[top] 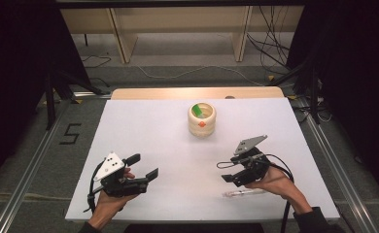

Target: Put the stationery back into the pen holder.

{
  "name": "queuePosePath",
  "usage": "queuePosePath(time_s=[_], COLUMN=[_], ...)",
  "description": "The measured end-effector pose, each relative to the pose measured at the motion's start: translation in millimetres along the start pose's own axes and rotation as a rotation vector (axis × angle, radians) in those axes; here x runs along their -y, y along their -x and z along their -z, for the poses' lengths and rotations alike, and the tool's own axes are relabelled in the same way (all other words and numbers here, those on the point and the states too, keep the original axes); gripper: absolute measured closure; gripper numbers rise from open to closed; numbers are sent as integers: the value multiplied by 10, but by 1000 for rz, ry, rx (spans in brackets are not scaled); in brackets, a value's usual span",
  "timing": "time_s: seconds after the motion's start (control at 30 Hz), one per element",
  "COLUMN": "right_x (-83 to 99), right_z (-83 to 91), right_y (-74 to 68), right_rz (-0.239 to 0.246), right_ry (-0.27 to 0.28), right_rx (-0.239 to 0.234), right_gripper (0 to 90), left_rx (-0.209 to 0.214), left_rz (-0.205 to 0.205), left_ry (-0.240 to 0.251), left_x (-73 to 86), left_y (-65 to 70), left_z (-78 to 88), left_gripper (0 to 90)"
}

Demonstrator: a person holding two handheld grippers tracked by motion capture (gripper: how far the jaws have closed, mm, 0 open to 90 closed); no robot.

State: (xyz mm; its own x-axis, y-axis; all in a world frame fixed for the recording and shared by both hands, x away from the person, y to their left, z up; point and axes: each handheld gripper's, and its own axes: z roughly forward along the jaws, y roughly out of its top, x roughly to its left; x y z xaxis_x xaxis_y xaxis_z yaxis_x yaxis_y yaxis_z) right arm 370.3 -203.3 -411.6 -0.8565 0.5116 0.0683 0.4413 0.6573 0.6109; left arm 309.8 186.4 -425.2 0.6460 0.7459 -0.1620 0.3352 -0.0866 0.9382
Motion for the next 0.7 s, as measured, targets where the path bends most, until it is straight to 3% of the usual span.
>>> queuePosePath(time_s=[0.3, 0.7], right_x=[159, 307], right_z=[67, 36], right_y=[-5, -11], right_rz=[-2, 16], right_ry=[-27, -118], right_rx=[5, 43], right_gripper=[306, 306], left_rx=[1, 1], left_rz=[-1, -1], left_ry=[1, 0], left_x=[-2, -1], left_y=[5, 2], left_z=[-1, 1], left_gripper=[151, 151])
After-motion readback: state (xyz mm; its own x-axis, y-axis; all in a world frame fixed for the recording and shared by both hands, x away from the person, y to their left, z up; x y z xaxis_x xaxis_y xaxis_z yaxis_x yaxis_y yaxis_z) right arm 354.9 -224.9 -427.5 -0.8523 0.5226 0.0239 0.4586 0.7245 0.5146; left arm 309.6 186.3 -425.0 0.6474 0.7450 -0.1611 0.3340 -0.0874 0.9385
